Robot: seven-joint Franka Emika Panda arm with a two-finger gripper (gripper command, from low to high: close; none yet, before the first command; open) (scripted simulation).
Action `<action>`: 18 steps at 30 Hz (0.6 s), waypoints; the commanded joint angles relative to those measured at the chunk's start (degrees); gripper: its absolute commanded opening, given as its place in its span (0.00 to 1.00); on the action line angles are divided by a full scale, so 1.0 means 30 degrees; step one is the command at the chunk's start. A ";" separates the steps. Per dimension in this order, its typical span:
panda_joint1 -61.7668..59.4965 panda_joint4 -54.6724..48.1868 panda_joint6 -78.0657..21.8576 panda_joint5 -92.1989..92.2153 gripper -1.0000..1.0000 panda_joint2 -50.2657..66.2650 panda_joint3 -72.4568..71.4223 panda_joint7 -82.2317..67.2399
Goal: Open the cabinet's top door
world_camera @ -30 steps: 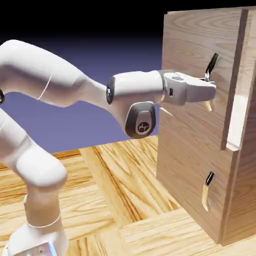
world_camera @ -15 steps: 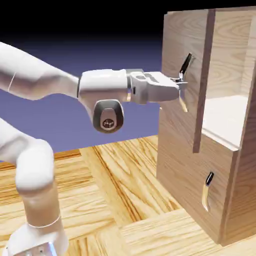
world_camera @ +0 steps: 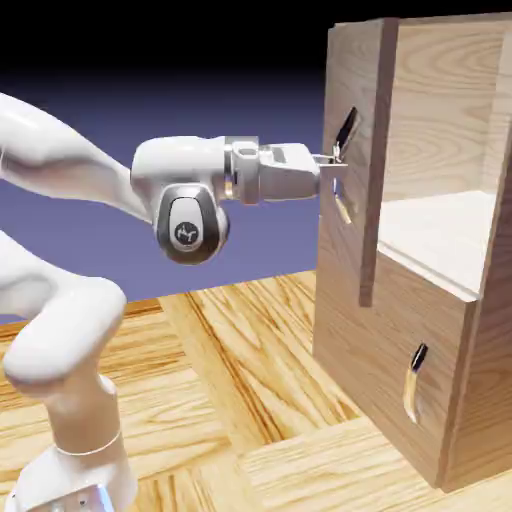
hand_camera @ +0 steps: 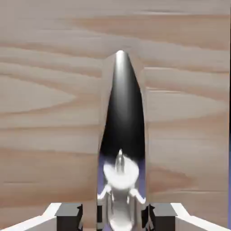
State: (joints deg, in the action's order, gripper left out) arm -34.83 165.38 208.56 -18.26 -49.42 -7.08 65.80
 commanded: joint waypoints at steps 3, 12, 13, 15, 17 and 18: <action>-0.1122 -0.0283 0.0325 -0.2516 0.00 0.0046 -0.0003 0.2281; -0.5389 -0.0957 0.1625 -0.9469 0.00 -0.0820 -0.0851 0.9669; -0.5948 -0.0977 0.1744 -1.0085 0.00 -0.1126 -0.1068 1.0500; -0.6636 -0.0782 0.1431 -1.1199 0.00 -0.2231 -0.1301 1.2067; -0.6024 -0.0275 0.0142 -1.1718 0.00 -0.3616 -0.0907 1.2705; -0.5619 -0.0037 -0.0601 -1.1991 0.00 -0.4308 -0.0685 1.3001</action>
State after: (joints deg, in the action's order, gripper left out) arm -51.69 165.25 206.81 -54.28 -62.35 -9.11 104.83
